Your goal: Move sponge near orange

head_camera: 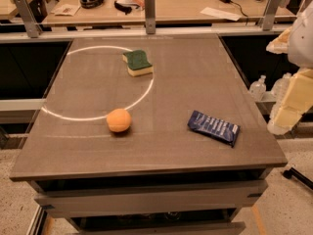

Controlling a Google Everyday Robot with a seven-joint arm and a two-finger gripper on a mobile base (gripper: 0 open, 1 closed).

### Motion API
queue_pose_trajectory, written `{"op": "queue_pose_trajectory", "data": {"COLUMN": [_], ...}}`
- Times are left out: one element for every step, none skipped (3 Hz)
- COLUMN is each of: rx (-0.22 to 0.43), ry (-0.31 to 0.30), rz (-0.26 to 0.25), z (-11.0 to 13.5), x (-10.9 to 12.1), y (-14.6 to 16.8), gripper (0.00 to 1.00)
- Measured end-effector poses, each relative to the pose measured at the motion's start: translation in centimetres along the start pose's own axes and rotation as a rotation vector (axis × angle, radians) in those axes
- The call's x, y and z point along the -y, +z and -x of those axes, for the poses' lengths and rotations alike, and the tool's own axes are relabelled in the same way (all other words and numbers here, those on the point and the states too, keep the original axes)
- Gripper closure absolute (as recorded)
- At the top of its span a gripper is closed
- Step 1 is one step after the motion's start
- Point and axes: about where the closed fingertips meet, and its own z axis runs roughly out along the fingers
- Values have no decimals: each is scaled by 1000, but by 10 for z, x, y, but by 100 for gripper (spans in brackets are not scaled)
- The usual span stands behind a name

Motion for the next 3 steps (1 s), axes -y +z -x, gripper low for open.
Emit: {"op": "queue_pose_trajectory", "data": {"rx": [2, 49, 130], "ry": [-1, 27, 97], "rz": [-2, -3, -25], "z": [1, 13, 24], "x": [0, 8, 18], "y": [-1, 3, 12], "gripper": [0, 0, 0]}}
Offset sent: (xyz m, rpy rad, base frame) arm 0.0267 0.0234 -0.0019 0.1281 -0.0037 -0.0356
